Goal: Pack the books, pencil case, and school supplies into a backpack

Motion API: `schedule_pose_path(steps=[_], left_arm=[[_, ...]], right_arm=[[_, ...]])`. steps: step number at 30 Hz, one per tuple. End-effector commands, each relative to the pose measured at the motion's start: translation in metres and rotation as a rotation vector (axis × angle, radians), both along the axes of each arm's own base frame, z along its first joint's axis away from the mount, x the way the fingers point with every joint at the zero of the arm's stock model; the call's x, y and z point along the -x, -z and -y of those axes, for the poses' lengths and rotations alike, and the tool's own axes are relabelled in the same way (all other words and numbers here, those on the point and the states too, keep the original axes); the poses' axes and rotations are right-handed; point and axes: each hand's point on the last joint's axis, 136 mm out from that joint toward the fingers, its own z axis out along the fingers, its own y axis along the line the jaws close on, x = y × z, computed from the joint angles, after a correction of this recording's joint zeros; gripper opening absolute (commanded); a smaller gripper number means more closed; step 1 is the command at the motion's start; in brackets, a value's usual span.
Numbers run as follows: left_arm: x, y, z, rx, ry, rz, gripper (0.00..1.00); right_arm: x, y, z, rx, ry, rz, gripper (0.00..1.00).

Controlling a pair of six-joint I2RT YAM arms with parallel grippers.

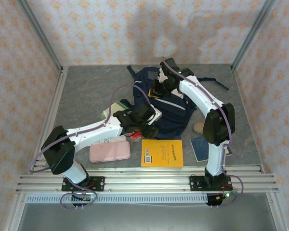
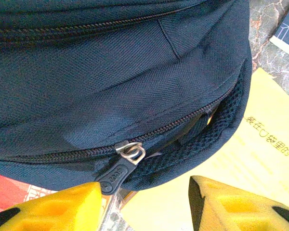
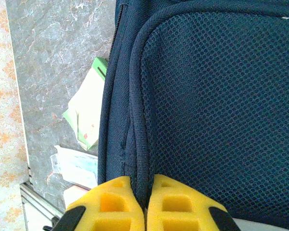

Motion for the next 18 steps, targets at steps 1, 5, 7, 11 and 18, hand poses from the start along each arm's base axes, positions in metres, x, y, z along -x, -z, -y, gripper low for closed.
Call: schedule_pose_path(steps=[1, 5, 7, 11, 18], left_arm=[[-0.01, 0.011, -0.003, -0.052, -0.02, 0.043, 0.51], [-0.026, 0.011, -0.01, -0.101, -0.078, 0.109, 0.45], [-0.03, 0.01, -0.011, -0.113, -0.089, 0.124, 0.36], [-0.031, 0.008, -0.01, -0.113, -0.084, 0.127, 0.13], [-0.032, 0.004, -0.022, -0.084, -0.102, 0.106, 0.02]], right_arm=[[-0.005, -0.037, -0.011, -0.104, -0.009, 0.065, 0.0], [-0.003, -0.038, -0.012, -0.112, -0.012, 0.063, 0.0], [-0.002, -0.037, -0.011, -0.11, -0.012, 0.064, 0.0], [-0.001, -0.036, -0.01, -0.101, -0.014, 0.066, 0.0], [0.0, -0.036, -0.007, -0.092, -0.017, 0.072, 0.0]])
